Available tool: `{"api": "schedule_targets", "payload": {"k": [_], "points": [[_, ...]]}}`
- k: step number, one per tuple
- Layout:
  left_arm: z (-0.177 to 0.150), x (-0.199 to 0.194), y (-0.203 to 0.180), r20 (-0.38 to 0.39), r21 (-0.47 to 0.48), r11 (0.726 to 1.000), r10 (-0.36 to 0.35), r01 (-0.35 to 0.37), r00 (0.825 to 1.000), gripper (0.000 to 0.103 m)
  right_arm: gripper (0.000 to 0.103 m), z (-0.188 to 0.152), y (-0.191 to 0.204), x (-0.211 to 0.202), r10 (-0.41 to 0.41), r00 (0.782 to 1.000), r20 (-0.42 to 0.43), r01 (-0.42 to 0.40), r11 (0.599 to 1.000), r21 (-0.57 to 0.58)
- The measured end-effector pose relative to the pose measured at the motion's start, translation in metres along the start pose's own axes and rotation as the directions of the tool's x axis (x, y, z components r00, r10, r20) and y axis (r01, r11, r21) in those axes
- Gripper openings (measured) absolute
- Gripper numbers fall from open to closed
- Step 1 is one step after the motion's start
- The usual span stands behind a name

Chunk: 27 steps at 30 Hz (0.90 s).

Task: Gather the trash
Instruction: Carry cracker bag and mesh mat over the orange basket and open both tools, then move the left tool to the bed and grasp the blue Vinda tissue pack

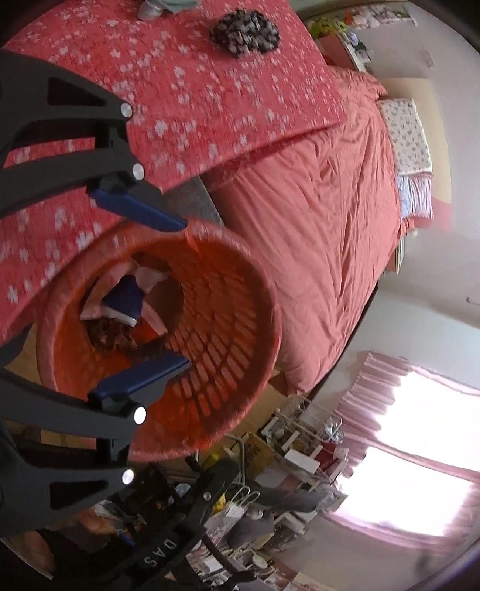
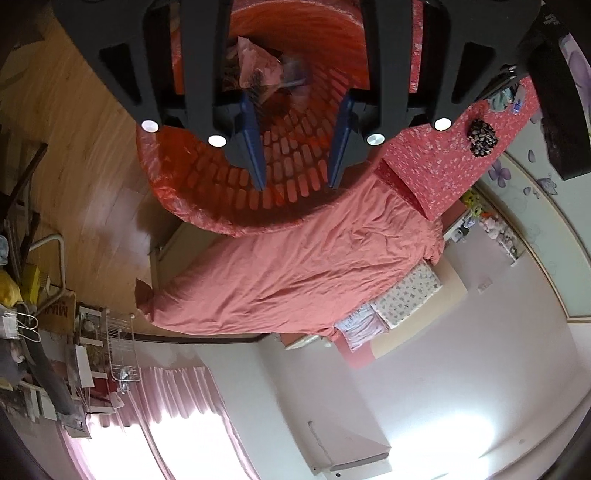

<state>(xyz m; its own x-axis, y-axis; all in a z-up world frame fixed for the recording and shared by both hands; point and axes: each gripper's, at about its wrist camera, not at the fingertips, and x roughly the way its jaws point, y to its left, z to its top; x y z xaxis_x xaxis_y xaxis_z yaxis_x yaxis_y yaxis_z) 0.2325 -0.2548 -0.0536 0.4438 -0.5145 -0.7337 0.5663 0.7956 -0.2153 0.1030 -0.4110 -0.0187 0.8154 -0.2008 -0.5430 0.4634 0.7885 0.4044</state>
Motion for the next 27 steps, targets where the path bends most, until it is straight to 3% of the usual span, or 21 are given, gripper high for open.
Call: {"api": "schedule_targets", "payload": {"k": [8, 14, 20, 27], "points": [[-0.013, -0.022, 0.036, 0.013, -0.012, 0.993, 0.117, -0.116, 0.993, 0.078, 0.051, -0.001, 0.018, -0.013, -0.051, 0.998, 0.032, 0.053, 0.997, -0.054], [-0.022, -0.048, 0.062, 0.031, -0.032, 0.981, 0.19, -0.189, 0.981, 0.078, 0.052, -0.003, 0.03, -0.012, -0.048, 0.999, 0.02, 0.049, 0.995, -0.09], [-0.031, -0.075, 0.096, 0.048, -0.071, 0.962, 0.266, -0.263, 0.963, 0.079, 0.052, -0.012, 0.054, -0.012, -0.026, 1.0, -0.01, 0.024, 0.989, -0.148], [-0.04, -0.11, 0.156, 0.052, -0.188, 0.921, 0.356, -0.341, 0.933, 0.079, 0.053, -0.031, 0.092, -0.01, 0.02, 0.998, -0.054, -0.032, 0.972, -0.233]]}}
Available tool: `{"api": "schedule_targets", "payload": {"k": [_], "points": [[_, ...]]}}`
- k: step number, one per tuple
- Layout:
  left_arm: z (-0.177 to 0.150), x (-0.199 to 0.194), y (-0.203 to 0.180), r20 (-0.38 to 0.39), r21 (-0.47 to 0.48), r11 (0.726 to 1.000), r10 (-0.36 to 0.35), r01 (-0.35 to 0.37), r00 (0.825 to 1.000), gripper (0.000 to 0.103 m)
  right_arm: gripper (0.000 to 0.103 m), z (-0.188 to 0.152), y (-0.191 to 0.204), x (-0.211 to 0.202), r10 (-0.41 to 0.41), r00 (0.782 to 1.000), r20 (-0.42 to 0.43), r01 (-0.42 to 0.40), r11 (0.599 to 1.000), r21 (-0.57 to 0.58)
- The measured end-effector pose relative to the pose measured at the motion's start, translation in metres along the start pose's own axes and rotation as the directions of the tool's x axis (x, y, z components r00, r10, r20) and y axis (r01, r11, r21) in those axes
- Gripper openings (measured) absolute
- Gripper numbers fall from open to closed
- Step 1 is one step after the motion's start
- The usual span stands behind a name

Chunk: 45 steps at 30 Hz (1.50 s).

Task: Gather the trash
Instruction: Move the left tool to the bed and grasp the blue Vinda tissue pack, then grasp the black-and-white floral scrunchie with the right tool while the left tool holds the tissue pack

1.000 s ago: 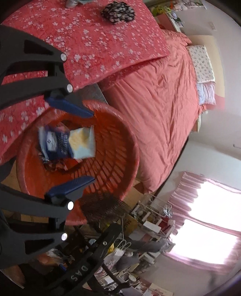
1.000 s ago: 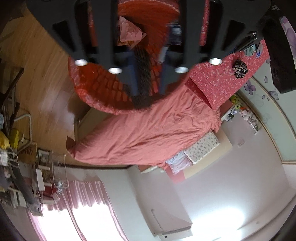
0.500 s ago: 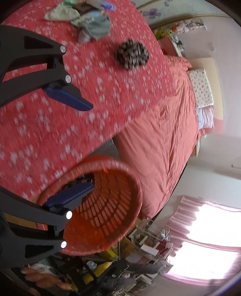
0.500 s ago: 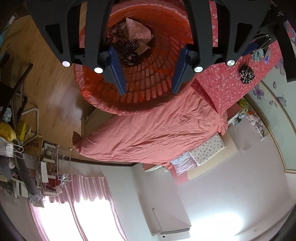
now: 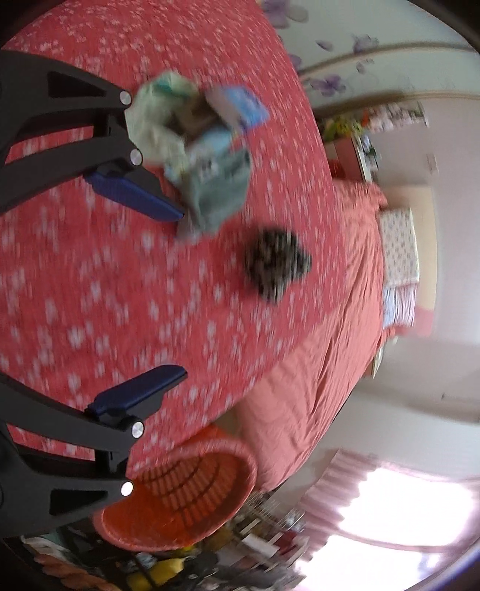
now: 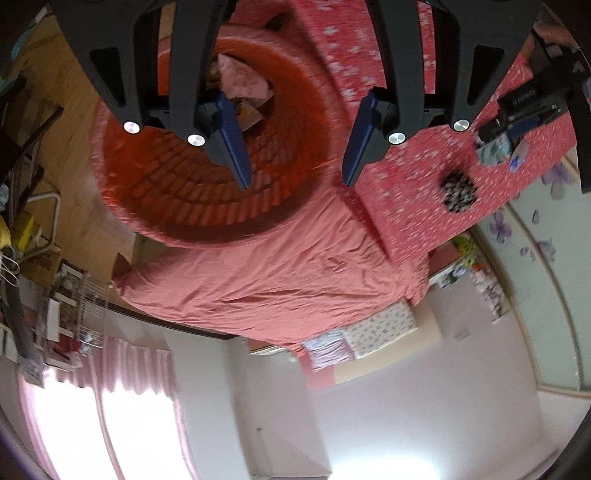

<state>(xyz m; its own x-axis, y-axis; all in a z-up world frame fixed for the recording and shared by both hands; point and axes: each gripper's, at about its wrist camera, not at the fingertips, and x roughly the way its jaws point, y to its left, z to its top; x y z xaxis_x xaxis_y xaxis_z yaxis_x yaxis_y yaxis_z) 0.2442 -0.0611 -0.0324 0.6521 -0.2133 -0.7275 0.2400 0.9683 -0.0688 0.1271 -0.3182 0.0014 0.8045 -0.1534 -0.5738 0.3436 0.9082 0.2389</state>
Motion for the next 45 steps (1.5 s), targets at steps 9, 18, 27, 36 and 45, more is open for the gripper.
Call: {"api": "schedule_targets", "payload": {"k": [9, 18, 27, 36, 45], "points": [[0.011, -0.007, 0.098, 0.029, -0.176, 0.97, 0.177, -0.169, 0.984, 0.083, 0.057, -0.019, 0.067, 0.01, 0.076, 0.996, -0.05, -0.08, 0.992, -0.101], [0.043, 0.024, 0.151, -0.023, -0.312, 0.924, 0.223, -0.219, 0.974, 0.083, 0.057, -0.043, 0.127, 0.044, 0.11, 0.985, -0.132, -0.136, 0.97, -0.204], [0.054, 0.063, 0.155, -0.099, -0.288, 0.924, 0.23, -0.249, 0.968, 0.066, 0.057, -0.052, 0.144, 0.06, 0.109, 0.977, -0.183, -0.149, 0.964, -0.222], [0.039, 0.051, 0.176, -0.067, -0.296, 0.93, 0.207, -0.218, 0.976, 0.061, 0.057, -0.053, 0.151, 0.062, 0.106, 0.977, -0.184, -0.147, 0.964, -0.224], [0.026, 0.009, 0.209, -0.01, -0.284, 0.928, 0.25, -0.242, 0.968, 0.061, 0.057, -0.052, 0.162, 0.065, 0.104, 0.978, -0.183, -0.147, 0.96, -0.24]]}}
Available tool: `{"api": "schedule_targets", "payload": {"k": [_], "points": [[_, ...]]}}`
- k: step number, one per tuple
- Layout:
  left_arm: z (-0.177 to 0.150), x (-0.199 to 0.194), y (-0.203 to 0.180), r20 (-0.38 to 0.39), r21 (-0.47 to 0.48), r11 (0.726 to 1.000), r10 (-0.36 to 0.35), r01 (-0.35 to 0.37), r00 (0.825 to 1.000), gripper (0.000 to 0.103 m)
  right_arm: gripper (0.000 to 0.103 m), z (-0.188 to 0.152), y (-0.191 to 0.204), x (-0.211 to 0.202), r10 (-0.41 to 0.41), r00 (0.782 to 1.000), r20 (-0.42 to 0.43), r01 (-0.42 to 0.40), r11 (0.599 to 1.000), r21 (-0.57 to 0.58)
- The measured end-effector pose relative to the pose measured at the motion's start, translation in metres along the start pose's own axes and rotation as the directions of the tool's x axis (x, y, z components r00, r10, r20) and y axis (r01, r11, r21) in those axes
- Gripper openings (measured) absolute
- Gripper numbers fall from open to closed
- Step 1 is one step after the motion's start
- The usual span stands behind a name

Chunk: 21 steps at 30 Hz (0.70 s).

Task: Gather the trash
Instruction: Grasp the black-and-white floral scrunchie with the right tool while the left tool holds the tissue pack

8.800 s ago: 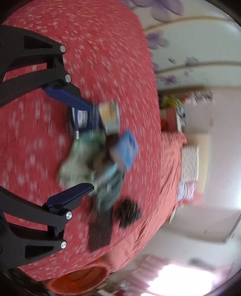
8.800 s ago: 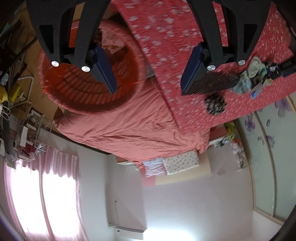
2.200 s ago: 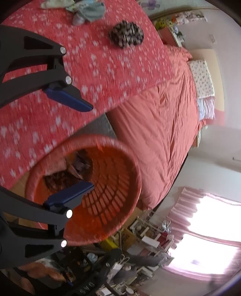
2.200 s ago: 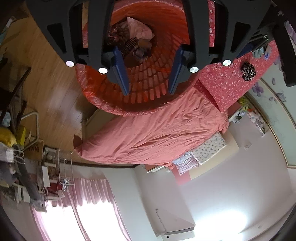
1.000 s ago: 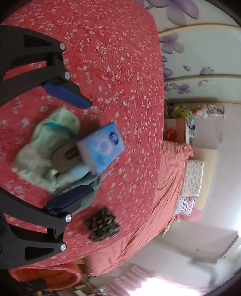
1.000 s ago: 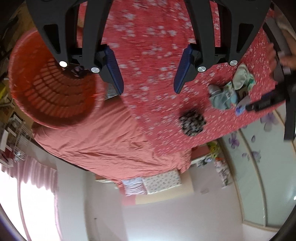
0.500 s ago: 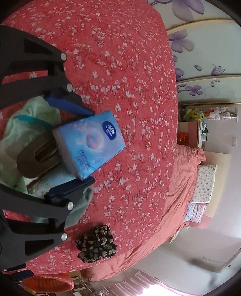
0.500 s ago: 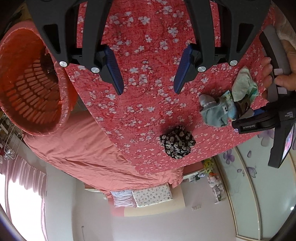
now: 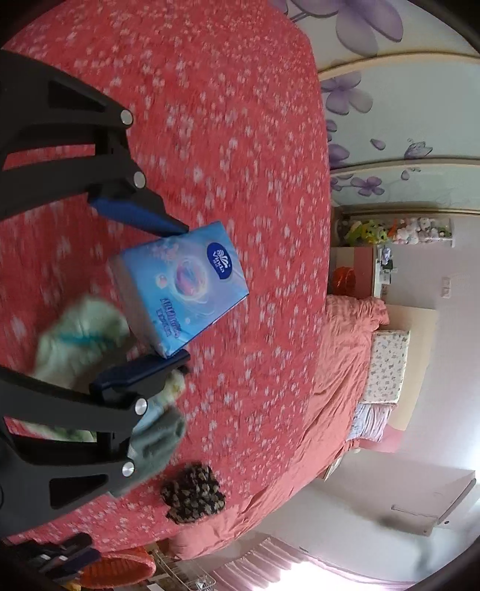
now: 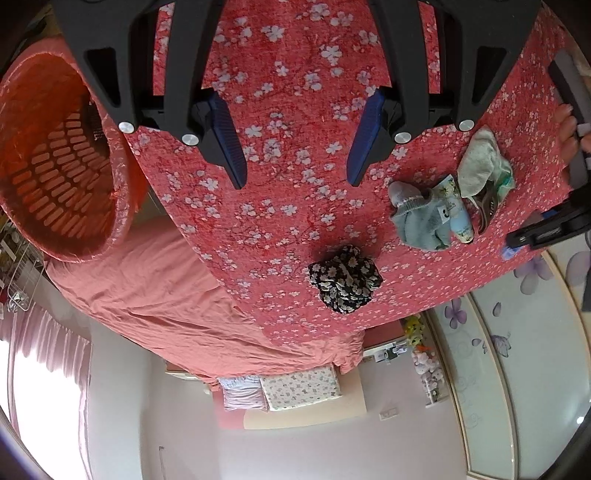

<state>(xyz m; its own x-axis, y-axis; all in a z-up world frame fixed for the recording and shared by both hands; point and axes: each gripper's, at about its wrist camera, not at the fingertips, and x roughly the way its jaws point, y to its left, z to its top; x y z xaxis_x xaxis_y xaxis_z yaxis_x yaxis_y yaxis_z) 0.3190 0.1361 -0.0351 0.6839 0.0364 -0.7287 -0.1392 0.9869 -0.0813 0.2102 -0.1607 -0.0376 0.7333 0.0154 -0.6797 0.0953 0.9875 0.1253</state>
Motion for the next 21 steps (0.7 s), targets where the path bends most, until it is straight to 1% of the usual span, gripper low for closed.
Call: {"api": "schedule_targets", "payload": {"k": [3, 6, 8, 13, 17, 19, 21], "points": [[-0.006, -0.006, 0.021, -0.003, 0.008, 1.0, 0.025, -0.025, 1.0, 0.061, 0.057, 0.003, 0.002, 0.003, 0.001, 1.0, -0.004, -0.001, 1.0, 0.003], [-0.017, -0.005, 0.037, -0.01, 0.041, 0.996, 0.077, -0.076, 0.997, 0.061, 0.057, 0.007, 0.004, 0.008, 0.006, 1.0, -0.011, -0.006, 1.0, 0.011], [-0.023, -0.001, 0.048, -0.026, 0.049, 0.994, 0.095, -0.094, 0.995, 0.061, 0.057, 0.011, 0.007, 0.013, 0.008, 1.0, -0.018, -0.008, 1.0, 0.016], [-0.033, 0.014, 0.07, -0.085, -0.001, 0.996, 0.092, -0.092, 0.992, 0.062, 0.057, 0.022, 0.015, 0.024, 0.013, 0.999, -0.029, -0.013, 1.0, 0.022], [-0.035, 0.014, 0.076, -0.081, -0.017, 0.996, 0.082, -0.084, 0.993, 0.065, 0.057, 0.032, 0.02, 0.031, 0.021, 0.999, -0.034, -0.02, 0.999, 0.027], [-0.036, 0.015, 0.077, -0.079, -0.027, 0.996, 0.078, -0.081, 0.994, 0.065, 0.06, 0.039, 0.022, 0.037, 0.033, 0.999, -0.032, -0.032, 0.998, 0.047], [-0.036, 0.014, 0.079, -0.076, -0.034, 0.997, 0.073, -0.076, 0.994, 0.061, 0.061, 0.046, 0.024, 0.042, 0.035, 0.999, -0.027, -0.033, 0.998, 0.059]]}}
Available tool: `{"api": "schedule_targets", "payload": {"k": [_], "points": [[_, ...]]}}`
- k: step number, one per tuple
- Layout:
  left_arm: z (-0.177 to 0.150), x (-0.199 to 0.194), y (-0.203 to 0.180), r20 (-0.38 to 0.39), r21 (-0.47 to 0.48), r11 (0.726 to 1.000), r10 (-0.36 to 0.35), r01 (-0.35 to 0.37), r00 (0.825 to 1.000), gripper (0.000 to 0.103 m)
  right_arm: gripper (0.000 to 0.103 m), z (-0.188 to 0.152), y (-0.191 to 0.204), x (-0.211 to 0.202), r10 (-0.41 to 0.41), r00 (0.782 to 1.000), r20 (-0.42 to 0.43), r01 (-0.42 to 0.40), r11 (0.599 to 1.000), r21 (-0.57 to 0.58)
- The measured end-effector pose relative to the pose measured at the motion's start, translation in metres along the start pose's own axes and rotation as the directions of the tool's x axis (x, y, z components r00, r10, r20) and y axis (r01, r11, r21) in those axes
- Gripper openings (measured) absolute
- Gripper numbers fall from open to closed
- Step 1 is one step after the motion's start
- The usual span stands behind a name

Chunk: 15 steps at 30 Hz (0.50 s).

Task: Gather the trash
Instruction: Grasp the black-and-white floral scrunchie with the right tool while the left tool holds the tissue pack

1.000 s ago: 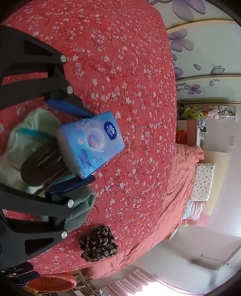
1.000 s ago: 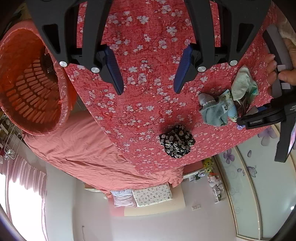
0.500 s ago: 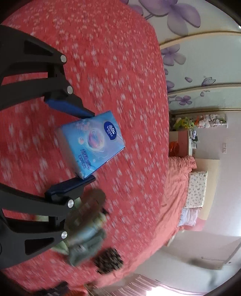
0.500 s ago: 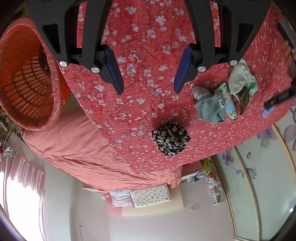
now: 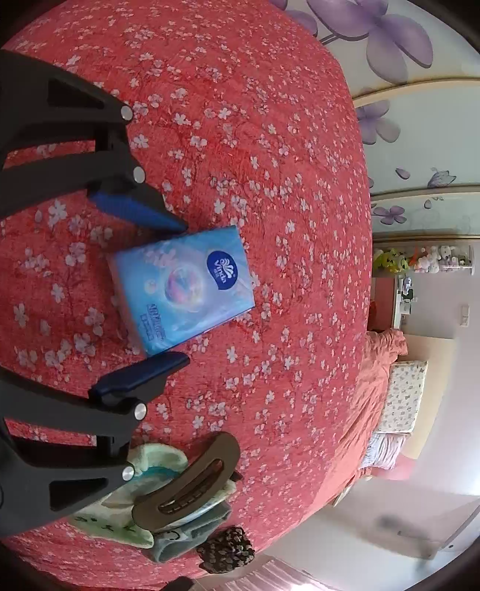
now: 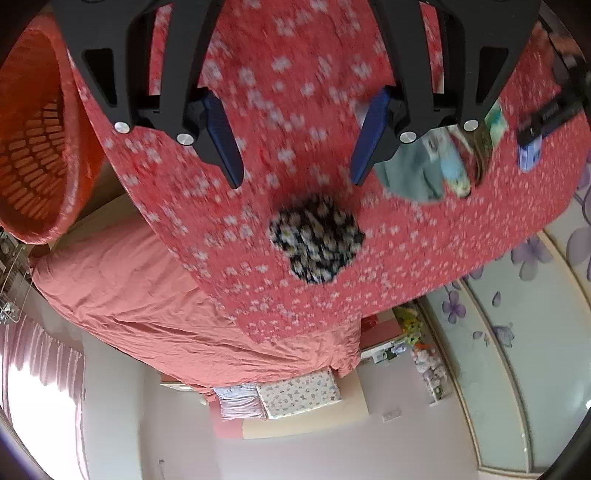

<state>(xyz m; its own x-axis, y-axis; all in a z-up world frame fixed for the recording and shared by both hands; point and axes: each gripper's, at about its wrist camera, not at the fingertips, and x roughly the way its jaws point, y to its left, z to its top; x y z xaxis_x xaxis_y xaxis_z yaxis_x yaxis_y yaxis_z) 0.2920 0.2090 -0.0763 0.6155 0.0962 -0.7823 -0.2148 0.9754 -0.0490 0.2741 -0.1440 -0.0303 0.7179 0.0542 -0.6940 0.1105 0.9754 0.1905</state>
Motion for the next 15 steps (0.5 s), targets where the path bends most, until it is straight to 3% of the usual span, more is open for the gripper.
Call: {"api": "schedule_targets", "payload": {"k": [6, 13, 14, 15], "points": [[0.001, 0.0, 0.006, 0.003, -0.008, 1.0, -0.007, 0.007, 1.0, 0.059, 0.061, 0.021, 0.009, 0.023, -0.009, 1.0, 0.006, 0.009, 0.999, 0.038], [0.001, 0.0, 0.008, 0.003, -0.006, 1.0, -0.011, 0.011, 1.0, 0.06, 0.06, 0.025, 0.026, 0.051, -0.077, 0.997, -0.019, 0.076, 0.996, -0.037], [0.001, 0.0, 0.009, 0.002, -0.006, 1.0, -0.011, 0.011, 1.0, 0.06, 0.06, 0.024, 0.027, 0.054, -0.083, 0.996, -0.034, 0.081, 0.996, -0.04], [0.001, 0.0, 0.008, 0.003, -0.006, 1.0, -0.011, 0.011, 1.0, 0.06, 0.052, 0.024, 0.026, 0.058, -0.087, 0.995, -0.05, 0.085, 0.996, -0.04]]}}
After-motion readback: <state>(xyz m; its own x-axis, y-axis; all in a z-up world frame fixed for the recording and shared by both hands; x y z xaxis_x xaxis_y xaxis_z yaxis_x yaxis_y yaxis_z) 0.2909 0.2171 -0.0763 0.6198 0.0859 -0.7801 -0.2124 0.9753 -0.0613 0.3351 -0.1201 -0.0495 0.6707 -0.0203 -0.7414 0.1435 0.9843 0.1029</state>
